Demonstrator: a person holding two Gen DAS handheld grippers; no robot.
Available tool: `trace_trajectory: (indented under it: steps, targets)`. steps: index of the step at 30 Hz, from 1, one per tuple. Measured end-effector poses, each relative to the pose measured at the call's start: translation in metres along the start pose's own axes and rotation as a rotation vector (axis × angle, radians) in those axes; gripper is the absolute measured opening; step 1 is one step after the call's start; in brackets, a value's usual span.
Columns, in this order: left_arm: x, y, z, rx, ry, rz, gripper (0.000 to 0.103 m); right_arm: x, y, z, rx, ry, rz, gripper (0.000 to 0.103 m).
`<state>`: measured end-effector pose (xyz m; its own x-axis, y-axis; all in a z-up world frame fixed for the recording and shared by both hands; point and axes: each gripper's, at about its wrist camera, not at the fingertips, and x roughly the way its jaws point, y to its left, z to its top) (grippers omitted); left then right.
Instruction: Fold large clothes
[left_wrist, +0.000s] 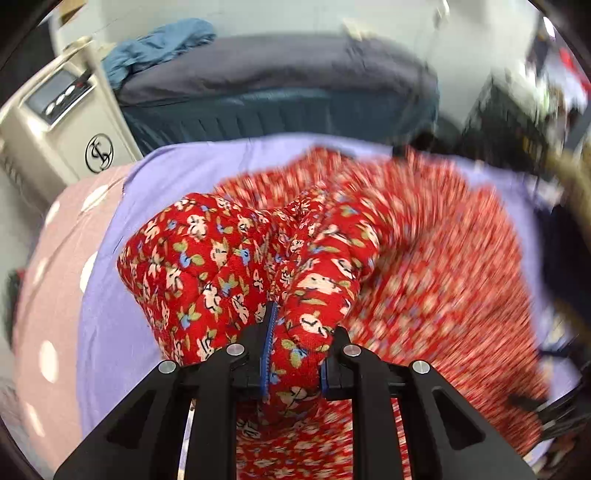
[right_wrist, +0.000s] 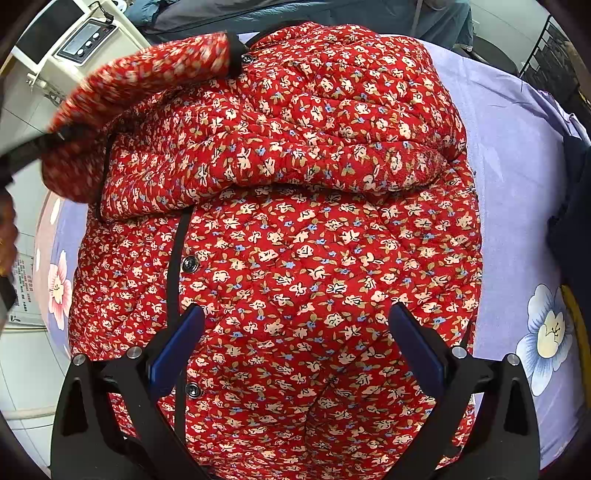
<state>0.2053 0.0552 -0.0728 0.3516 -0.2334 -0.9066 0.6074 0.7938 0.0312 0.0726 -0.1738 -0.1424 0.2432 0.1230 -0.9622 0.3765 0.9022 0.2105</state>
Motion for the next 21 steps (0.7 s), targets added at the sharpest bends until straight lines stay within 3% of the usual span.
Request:
trace_trajectory:
  steps: [5, 7, 10, 15, 19, 21]
  targets:
    - [0.025, -0.027, 0.001, 0.117, 0.040, 0.087, 0.019, -0.001, -0.002, 0.003, 0.020, -0.005, 0.023, 0.098]
    - [0.028, -0.034, 0.004, 0.118, 0.042, 0.107, 0.034, -0.003, -0.005, 0.006, 0.025, -0.011, 0.030, 0.098]
    - [0.025, -0.039, 0.007, 0.102, 0.025, 0.073, 0.057, -0.008, -0.009, 0.018, 0.031, -0.026, 0.043, 0.098]
    - [0.017, -0.048, 0.004, 0.117, 0.006, 0.117, 0.059, -0.020, -0.014, 0.054, 0.076, -0.072, 0.101, 0.098]
    - [-0.002, -0.050, -0.002, 0.091, -0.046, 0.109, 0.076, -0.028, -0.012, 0.087, 0.092, -0.112, 0.147, 0.098]
    - [-0.009, -0.046, -0.007, 0.081, -0.060, 0.115, 0.077, -0.026, -0.010, 0.103, 0.093, -0.135, 0.153, 0.098]
